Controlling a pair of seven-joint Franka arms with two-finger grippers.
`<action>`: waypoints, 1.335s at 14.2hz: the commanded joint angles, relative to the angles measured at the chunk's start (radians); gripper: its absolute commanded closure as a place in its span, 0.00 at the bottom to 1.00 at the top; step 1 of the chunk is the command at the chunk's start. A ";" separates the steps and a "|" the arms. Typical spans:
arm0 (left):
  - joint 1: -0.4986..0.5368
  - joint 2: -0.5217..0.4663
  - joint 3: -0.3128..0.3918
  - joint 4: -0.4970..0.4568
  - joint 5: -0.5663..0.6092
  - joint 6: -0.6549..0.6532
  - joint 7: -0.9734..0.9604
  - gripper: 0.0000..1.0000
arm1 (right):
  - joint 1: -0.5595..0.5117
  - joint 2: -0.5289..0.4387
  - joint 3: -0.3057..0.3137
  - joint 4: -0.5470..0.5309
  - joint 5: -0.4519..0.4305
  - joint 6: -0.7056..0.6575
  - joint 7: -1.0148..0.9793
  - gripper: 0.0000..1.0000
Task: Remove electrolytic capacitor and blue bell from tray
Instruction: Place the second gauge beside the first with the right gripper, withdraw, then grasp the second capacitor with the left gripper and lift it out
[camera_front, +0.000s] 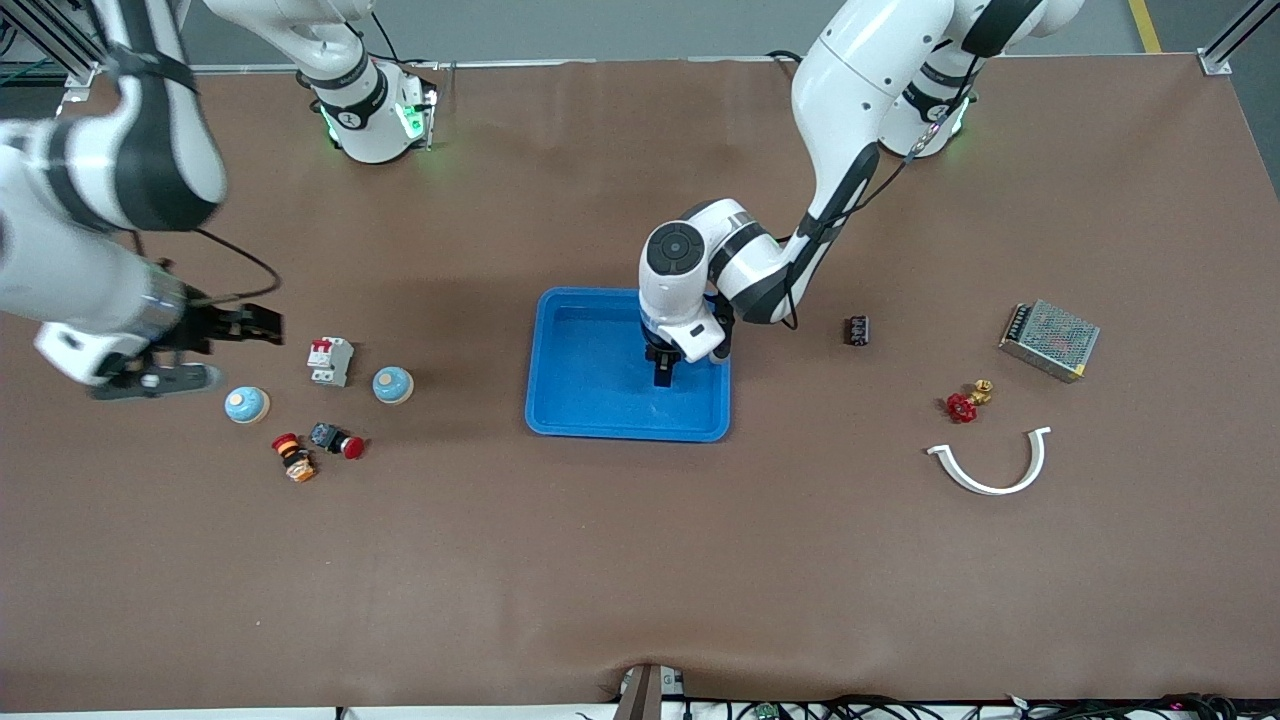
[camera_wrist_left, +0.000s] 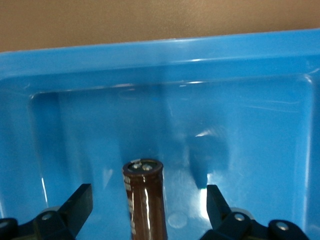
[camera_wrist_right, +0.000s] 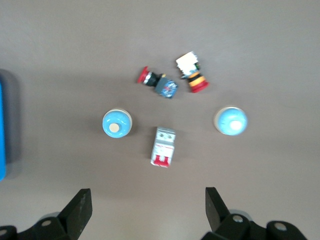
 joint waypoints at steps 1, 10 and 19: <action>-0.012 0.007 0.008 0.012 0.033 -0.003 -0.021 0.00 | -0.050 0.007 0.015 0.112 -0.012 -0.079 -0.007 0.00; -0.026 -0.013 0.010 0.024 0.033 -0.011 -0.022 0.16 | -0.105 -0.002 0.015 0.146 0.000 -0.043 0.014 0.00; -0.021 -0.018 0.011 0.022 0.036 -0.028 -0.010 1.00 | -0.101 -0.070 0.024 0.155 0.015 -0.125 0.048 0.00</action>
